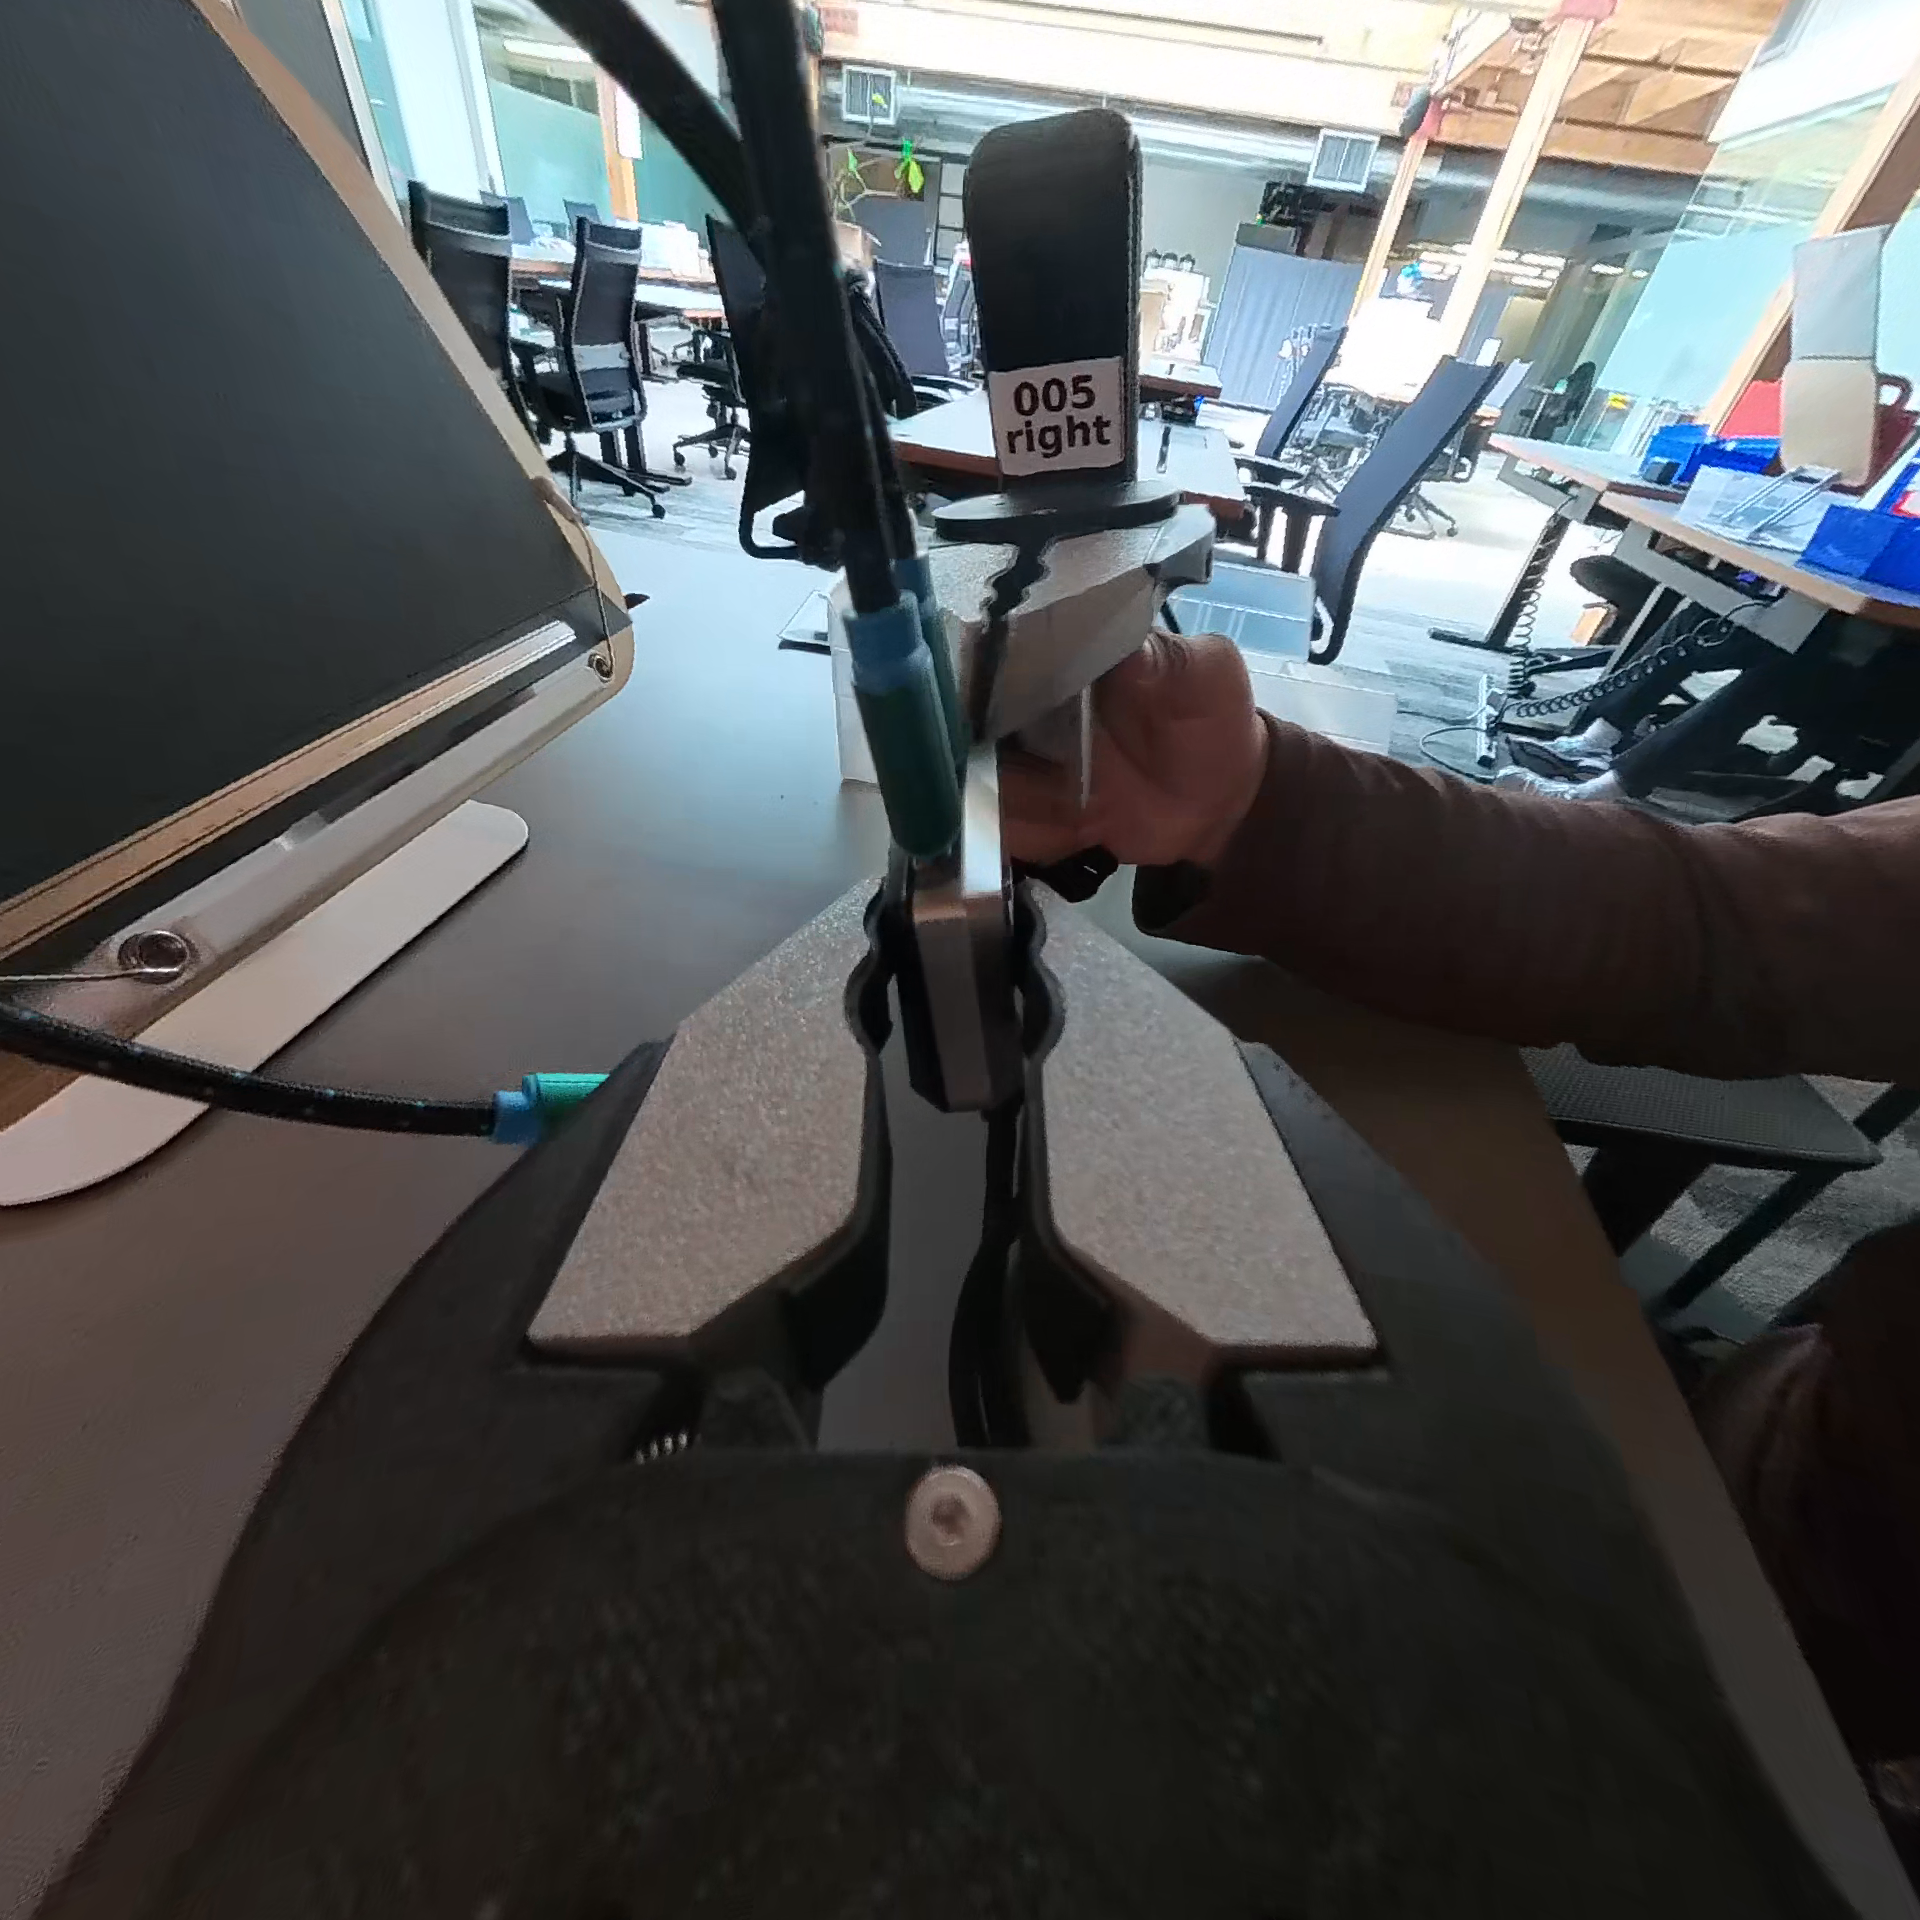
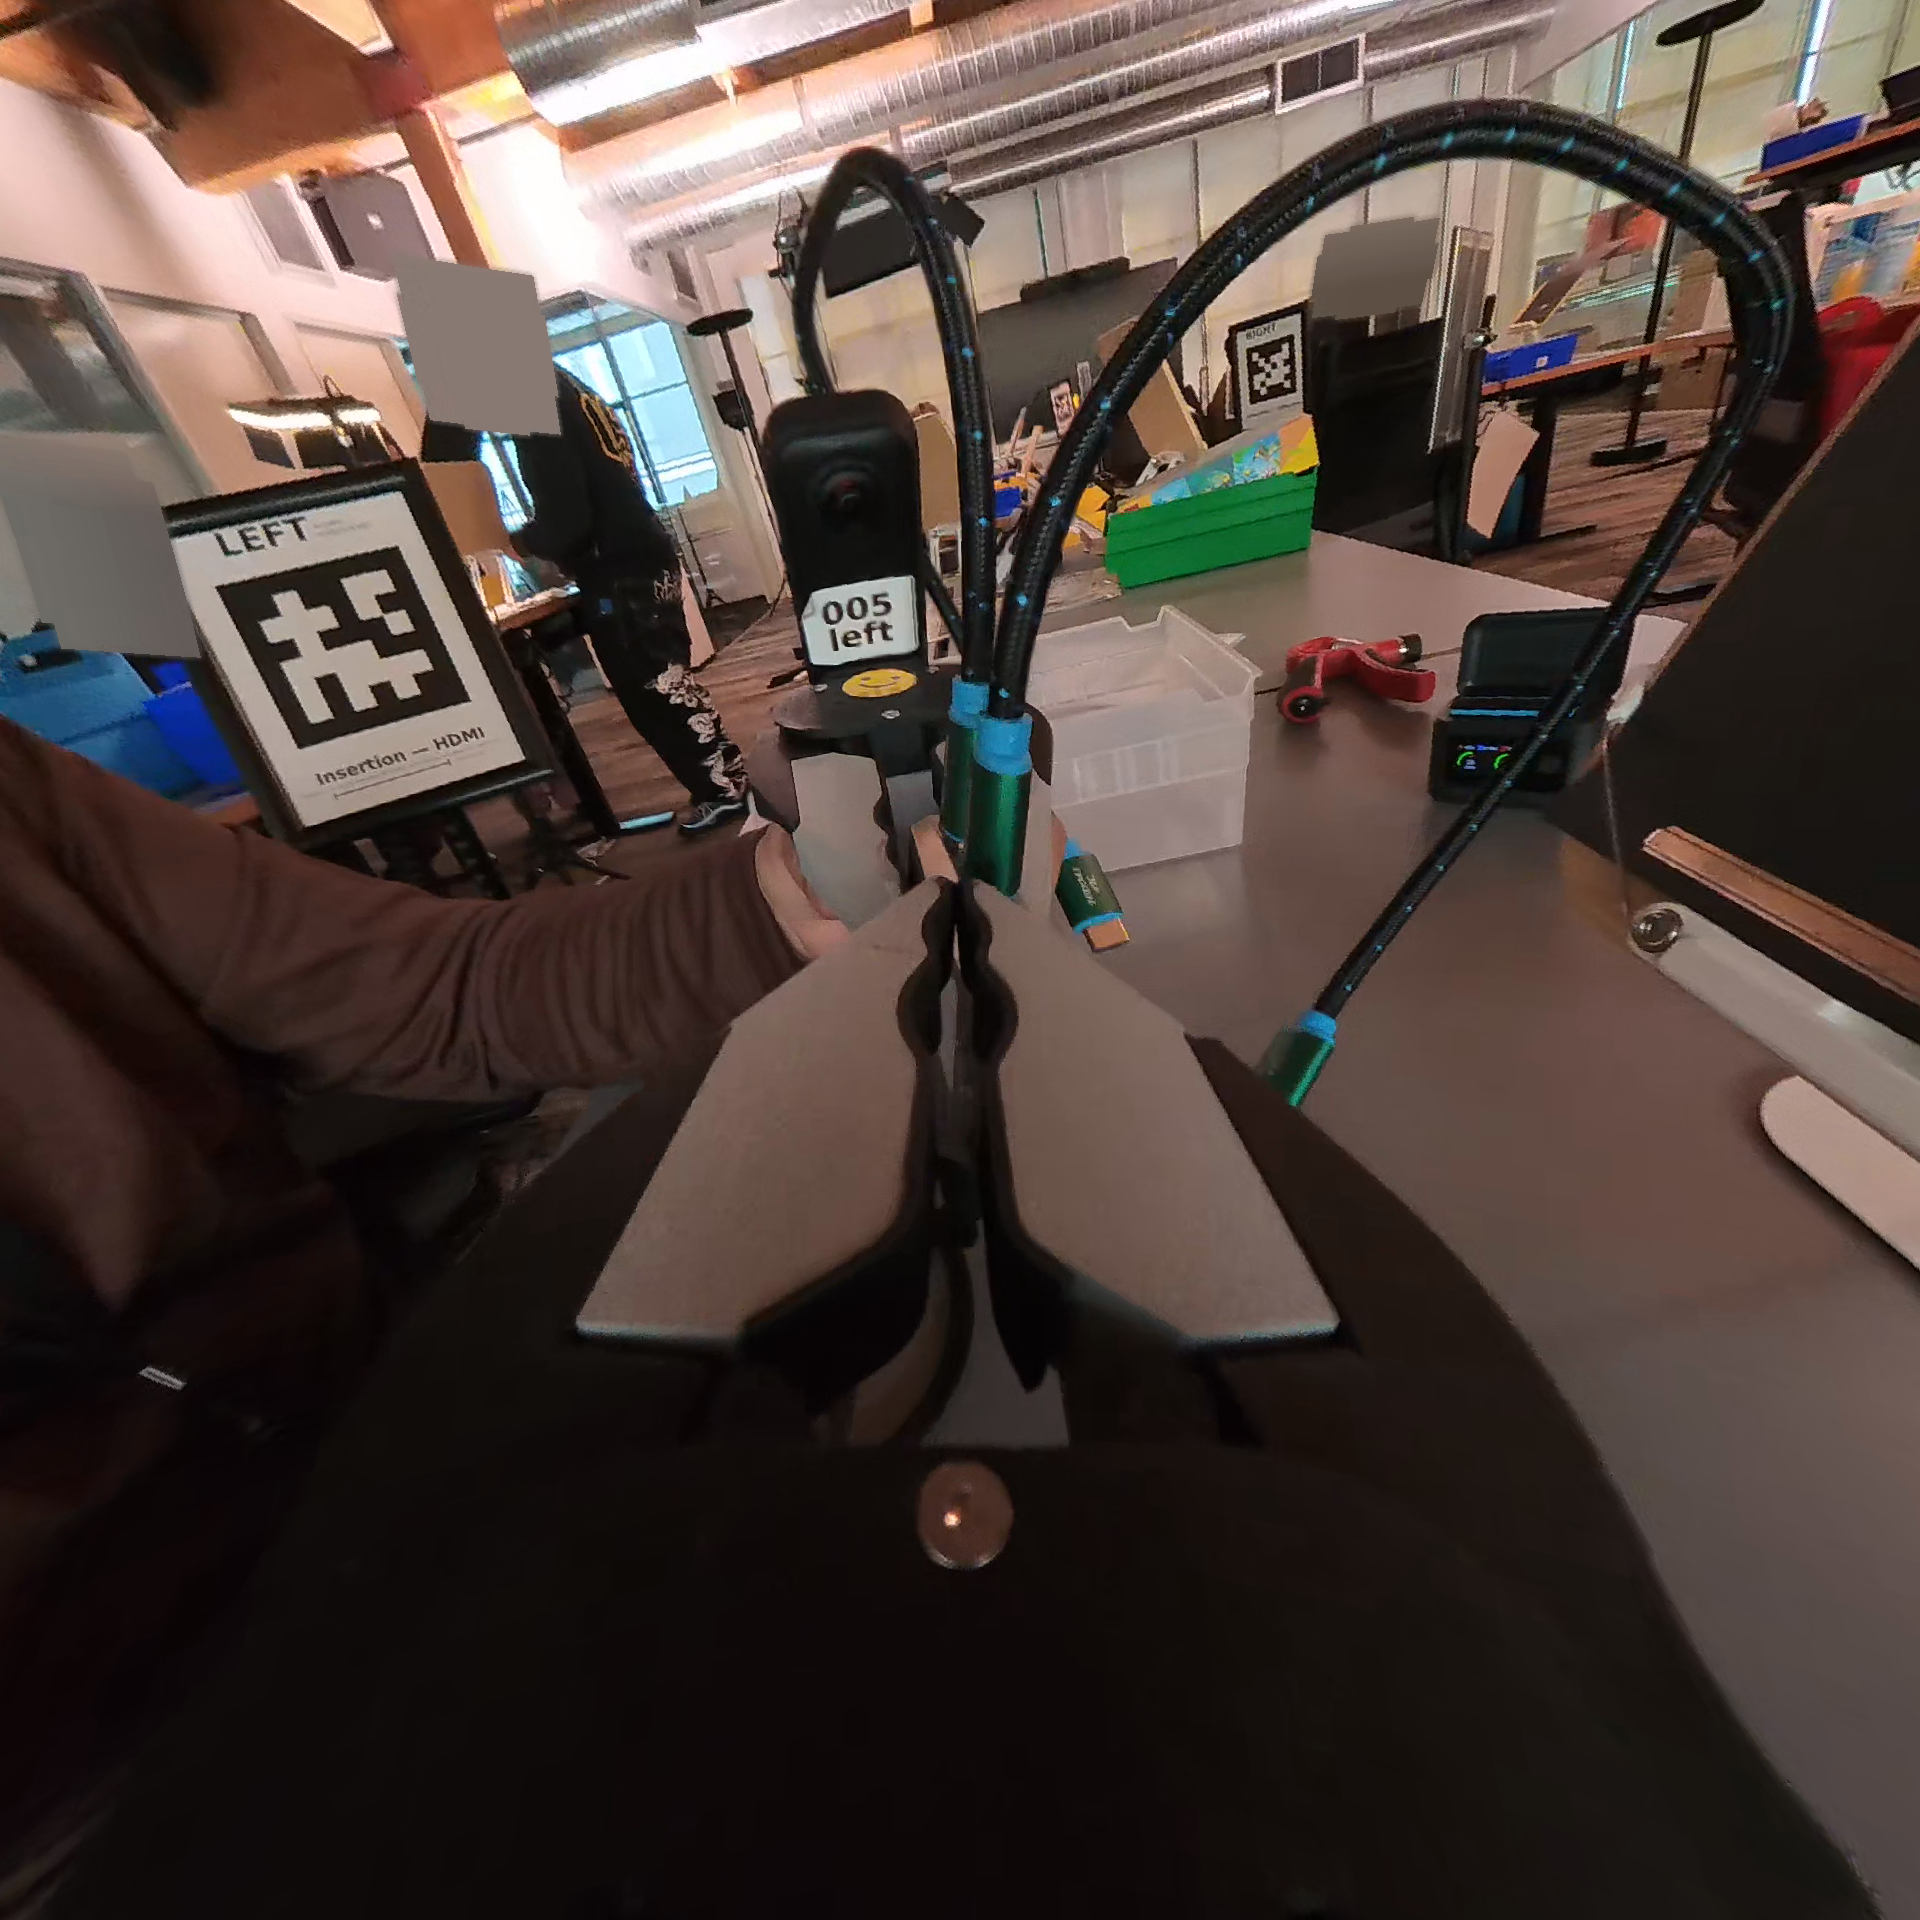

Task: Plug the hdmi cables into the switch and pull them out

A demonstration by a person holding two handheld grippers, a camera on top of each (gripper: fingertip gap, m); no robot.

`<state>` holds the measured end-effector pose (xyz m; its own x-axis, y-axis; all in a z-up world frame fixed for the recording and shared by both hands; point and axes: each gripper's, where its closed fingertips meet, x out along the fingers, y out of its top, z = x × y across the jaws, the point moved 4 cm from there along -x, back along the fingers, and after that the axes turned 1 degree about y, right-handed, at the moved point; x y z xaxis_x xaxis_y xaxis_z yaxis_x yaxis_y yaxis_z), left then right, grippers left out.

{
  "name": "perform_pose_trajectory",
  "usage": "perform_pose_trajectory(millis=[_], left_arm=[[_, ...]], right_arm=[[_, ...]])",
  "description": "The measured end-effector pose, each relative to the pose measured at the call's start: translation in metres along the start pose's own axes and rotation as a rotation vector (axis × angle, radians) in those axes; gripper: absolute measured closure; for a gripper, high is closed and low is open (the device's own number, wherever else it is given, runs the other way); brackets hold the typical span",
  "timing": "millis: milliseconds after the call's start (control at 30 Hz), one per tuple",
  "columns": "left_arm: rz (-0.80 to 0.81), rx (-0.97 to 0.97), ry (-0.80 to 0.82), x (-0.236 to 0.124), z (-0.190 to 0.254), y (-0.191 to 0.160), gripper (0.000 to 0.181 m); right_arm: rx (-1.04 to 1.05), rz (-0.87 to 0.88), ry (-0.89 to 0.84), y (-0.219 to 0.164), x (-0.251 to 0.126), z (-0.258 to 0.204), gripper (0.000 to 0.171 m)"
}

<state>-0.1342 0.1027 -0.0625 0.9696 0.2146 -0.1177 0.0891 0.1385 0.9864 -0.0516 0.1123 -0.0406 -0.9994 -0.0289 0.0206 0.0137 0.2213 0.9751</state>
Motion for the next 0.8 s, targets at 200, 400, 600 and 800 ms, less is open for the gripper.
perform_pose_trajectory(millis=[200, 400, 600, 800], left_arm=[[-0.021, -0.025, -0.006, -0.0003, -0.0006, -0.0018, 0.162], [-0.039, -0.043, -0.016, -0.0001, -0.0001, -0.0037, 0.163], [-0.056, -0.062, -0.048, 0.0000, 0.0021, -0.0057, 0.162], [-0.082, -0.064, -0.068, 0.0023, 0.0039, -0.0102, 0.162]], right_arm=[[-0.016, -0.029, -0.028, -0.0009, -0.0023, 0.0024, 0.171], [-0.013, -0.054, -0.035, -0.0031, -0.0029, 0.0033, 0.169], [-0.057, -0.096, -0.062, -0.0049, -0.0030, 0.0028, 0.171], [-0.094, -0.169, -0.075, -0.0094, -0.0056, 0.0010, 0.171]])
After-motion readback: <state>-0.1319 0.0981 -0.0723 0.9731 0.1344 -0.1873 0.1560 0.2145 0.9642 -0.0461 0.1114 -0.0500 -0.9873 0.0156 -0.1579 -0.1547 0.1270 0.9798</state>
